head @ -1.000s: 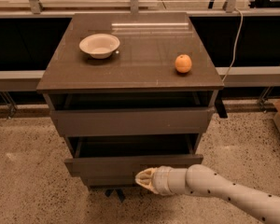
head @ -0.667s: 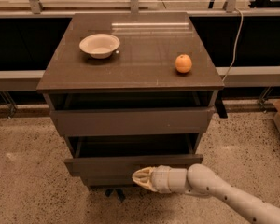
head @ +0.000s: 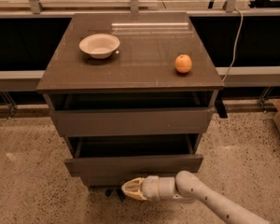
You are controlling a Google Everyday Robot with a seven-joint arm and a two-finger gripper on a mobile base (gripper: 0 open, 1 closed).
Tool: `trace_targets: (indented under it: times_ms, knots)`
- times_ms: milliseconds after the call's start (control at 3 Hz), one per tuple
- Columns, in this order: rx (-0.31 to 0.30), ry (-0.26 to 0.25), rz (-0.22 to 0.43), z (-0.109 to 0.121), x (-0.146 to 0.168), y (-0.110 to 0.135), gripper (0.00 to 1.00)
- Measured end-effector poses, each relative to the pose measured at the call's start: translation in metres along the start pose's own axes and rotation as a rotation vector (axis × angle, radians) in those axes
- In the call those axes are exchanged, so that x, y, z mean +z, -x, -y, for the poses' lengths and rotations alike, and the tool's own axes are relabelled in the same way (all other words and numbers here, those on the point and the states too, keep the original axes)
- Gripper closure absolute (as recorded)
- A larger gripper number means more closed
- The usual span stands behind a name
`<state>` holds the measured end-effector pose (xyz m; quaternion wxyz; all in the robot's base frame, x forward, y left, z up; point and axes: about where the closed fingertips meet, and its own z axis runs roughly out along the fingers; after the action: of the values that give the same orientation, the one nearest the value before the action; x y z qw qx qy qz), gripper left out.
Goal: Close middle drawer
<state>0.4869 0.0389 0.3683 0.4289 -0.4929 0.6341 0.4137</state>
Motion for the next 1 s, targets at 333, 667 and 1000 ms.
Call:
trace_targets:
  times_ms: [333,667,1000]
  knots:
    - [0.035,0.032,0.037,0.01,0.017,-0.007,1.0]
    - [0.069,0.042,0.063,0.036,0.035,-0.009,1.0]
    - [0.074,0.051,0.066,0.056,0.047,-0.007,1.0]
